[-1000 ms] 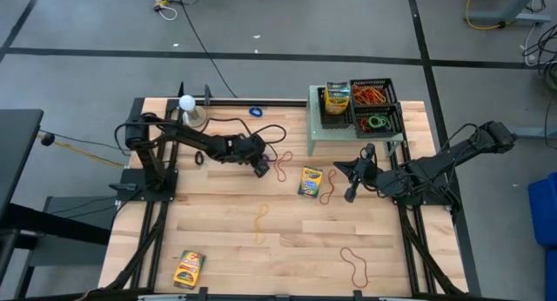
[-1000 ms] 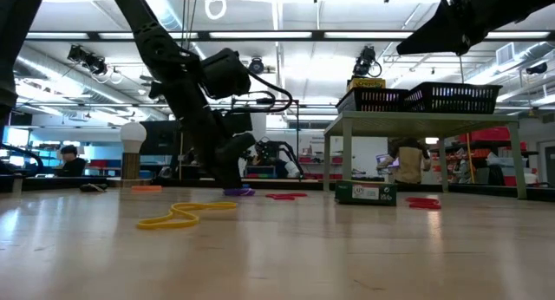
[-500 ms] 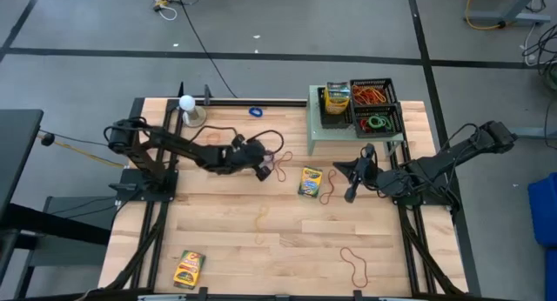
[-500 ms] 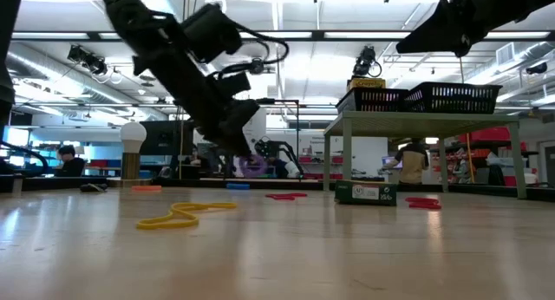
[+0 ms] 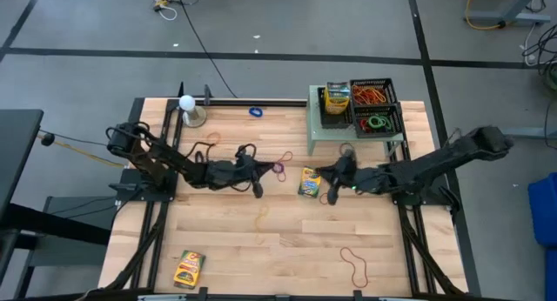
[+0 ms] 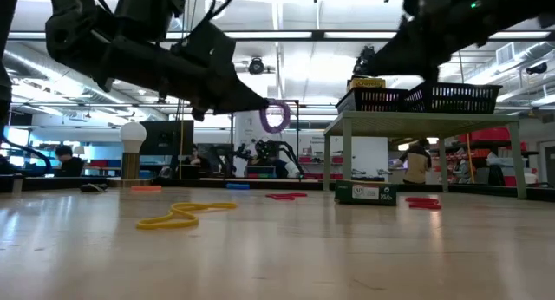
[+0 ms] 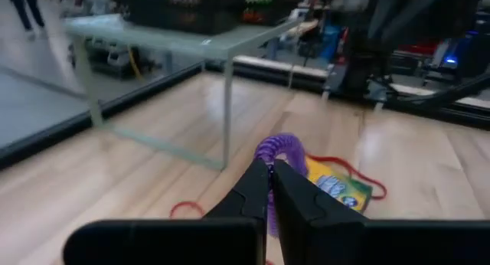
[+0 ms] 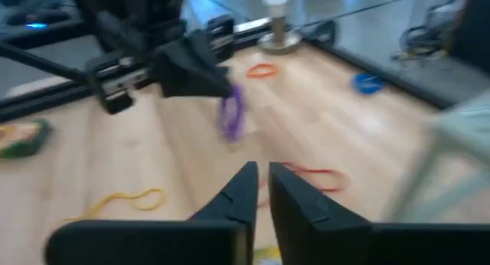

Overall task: Pick & Place Office Desk Supplies
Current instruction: Put the violet spring keychain into the bottom right black bin on the shelf

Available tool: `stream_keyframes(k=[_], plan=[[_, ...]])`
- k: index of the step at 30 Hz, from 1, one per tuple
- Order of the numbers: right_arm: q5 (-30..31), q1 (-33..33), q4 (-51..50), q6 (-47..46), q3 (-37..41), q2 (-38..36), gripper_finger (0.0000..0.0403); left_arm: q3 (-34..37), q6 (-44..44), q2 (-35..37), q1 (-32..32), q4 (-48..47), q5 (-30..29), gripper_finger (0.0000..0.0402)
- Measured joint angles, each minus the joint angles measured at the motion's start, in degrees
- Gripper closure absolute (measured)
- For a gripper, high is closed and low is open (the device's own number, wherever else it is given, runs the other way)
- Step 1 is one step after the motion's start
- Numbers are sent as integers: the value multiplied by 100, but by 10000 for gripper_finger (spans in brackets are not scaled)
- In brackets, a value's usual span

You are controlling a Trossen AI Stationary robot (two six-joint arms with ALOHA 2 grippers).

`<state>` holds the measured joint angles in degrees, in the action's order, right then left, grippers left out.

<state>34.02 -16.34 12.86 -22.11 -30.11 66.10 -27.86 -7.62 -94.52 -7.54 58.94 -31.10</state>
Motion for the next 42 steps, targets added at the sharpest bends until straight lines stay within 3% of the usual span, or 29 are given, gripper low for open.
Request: stream_keyframes(k=[3, 11, 17, 22, 34, 39, 42], plan=[[-308, 8, 970, -180, 0, 807, 322, 0, 106, -83, -130, 321, 62, 392], [-321, 94, 3334, -255, -9, 2350, 236, 0, 258, -208, -361, 719, 166, 392], [-544, 408, 3635, -126, -393, 2929, 223, 0, 197, -208, -412, 725, 213, 391], [-1214, 580, 3628, 128, -781, 3147, 241, 0, 120, -208, -414, 746, 222, 390], [-989, 662, 3272, 33, -863, 3150, 327, -4, 208, -208, -414, 760, 224, 385], [-979, 658, 3206, 167, -863, 3077, 381, -4, 163, -208, -414, 762, 224, 353], [-946, 658, 2799, 269, -861, 2835, 389, -4, 14, -112, -412, 693, 302, 323]])
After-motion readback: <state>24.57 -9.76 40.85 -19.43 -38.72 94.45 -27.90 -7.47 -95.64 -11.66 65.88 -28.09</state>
